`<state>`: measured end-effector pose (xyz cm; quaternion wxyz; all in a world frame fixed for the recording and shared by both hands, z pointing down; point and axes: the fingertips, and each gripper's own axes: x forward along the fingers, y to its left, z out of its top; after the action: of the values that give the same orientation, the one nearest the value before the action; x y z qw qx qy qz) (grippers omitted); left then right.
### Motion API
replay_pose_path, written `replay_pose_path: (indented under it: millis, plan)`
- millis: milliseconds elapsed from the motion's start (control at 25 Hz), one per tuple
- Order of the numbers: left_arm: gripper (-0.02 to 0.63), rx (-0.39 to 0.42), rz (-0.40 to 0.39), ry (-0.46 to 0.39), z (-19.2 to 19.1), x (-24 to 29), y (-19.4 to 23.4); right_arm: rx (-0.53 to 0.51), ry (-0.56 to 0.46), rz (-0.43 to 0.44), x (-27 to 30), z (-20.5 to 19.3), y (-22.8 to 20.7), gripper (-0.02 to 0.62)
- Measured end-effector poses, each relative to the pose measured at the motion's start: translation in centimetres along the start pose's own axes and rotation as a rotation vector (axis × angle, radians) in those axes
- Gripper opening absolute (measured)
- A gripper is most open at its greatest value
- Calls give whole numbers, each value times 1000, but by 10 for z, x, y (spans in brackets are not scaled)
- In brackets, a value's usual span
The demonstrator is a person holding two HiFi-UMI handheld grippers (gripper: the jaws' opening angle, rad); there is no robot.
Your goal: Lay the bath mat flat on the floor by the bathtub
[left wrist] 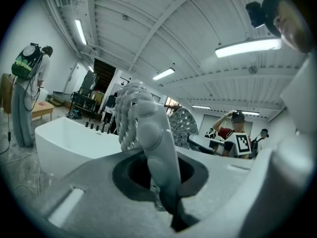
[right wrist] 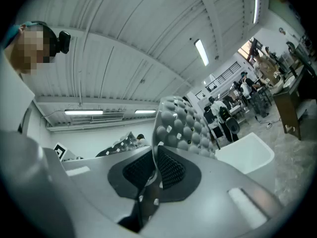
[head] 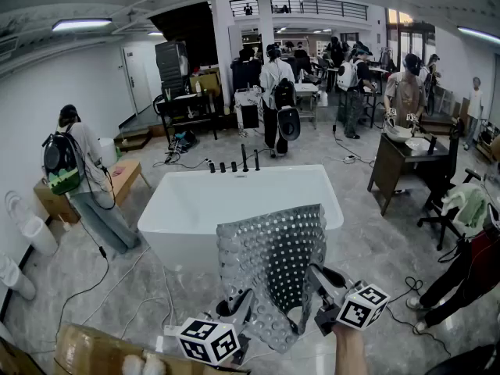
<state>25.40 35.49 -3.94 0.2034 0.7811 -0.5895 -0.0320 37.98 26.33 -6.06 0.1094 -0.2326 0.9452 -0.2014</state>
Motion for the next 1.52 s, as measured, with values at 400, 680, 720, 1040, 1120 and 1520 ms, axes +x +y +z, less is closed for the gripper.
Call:
replay_pose_path:
  millis: [400, 680, 720, 1040, 1120, 1520]
  plan:
    - [37, 155, 121, -93, 41, -26, -20, -88, -9, 87, -5, 21, 39, 21]
    - [48, 217, 134, -115, 47, -27, -34, -83, 48, 117, -4, 4, 33, 21]
    - [49, 222, 132, -112, 45, -26, -38, -72, 58, 123, -5, 0, 31, 21]
    - [52, 255, 152, -69, 37, -3, -68, -56, 72, 146, -21, 4, 13, 21]
    - [51, 257, 163, -61, 34, -2, -72, -62, 66, 147, -25, 7, 10, 21]
    - [52, 228, 199, -49, 22, -7, -74, -125, 67, 117, -31, 10, 4, 21]
